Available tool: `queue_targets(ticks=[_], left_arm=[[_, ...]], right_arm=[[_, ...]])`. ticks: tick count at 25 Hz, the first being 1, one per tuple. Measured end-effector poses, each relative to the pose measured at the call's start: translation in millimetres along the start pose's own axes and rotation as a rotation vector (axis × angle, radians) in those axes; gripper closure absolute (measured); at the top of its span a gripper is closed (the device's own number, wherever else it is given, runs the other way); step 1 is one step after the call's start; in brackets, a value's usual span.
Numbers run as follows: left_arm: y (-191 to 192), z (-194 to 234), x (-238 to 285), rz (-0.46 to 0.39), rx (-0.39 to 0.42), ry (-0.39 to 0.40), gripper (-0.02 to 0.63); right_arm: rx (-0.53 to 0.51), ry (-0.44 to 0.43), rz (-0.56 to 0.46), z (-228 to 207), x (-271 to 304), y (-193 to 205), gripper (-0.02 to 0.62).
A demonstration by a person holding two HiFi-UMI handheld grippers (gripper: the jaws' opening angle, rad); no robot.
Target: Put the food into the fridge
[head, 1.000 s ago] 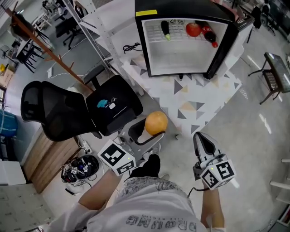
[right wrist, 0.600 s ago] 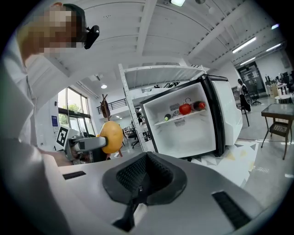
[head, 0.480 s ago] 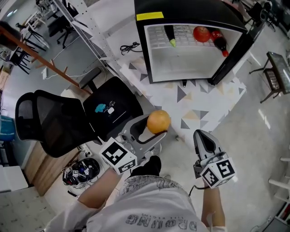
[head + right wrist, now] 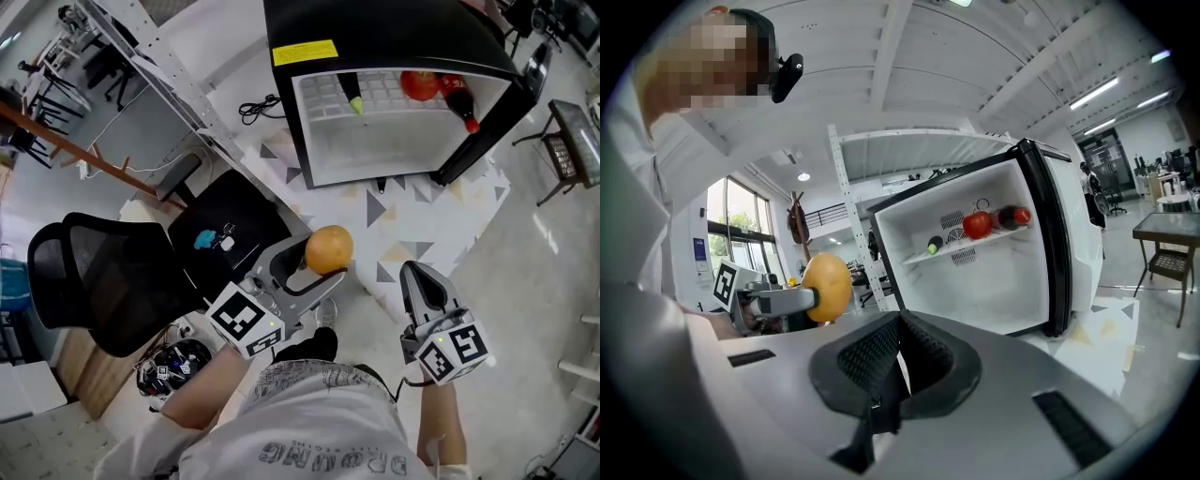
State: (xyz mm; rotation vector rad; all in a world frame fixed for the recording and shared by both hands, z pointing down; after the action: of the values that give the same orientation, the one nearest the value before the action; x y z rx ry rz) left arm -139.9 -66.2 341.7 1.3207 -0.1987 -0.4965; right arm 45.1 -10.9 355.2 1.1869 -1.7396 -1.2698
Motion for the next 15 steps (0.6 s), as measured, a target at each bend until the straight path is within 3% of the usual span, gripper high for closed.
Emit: queue_targets(ticks=[15], left_arm=[[-7.1,32.9,19.1,0.0,0.007,0.026,0.322]], right_arm=[[-0.01,0.039,-0.019,-15.1,29.8,-8.0,0.594]])
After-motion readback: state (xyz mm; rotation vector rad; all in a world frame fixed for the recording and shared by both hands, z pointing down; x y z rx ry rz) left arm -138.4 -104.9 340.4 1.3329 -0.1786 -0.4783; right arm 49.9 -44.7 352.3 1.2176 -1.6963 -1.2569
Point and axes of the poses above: the fingertips, and each gripper's own axes: x forward along the fingers, z to its left, y out of its underside, the point moved 5 cm from there along -x, backward along the fingers, and after that the axes turned 15 degrees about -z, right-handed, at the moved point
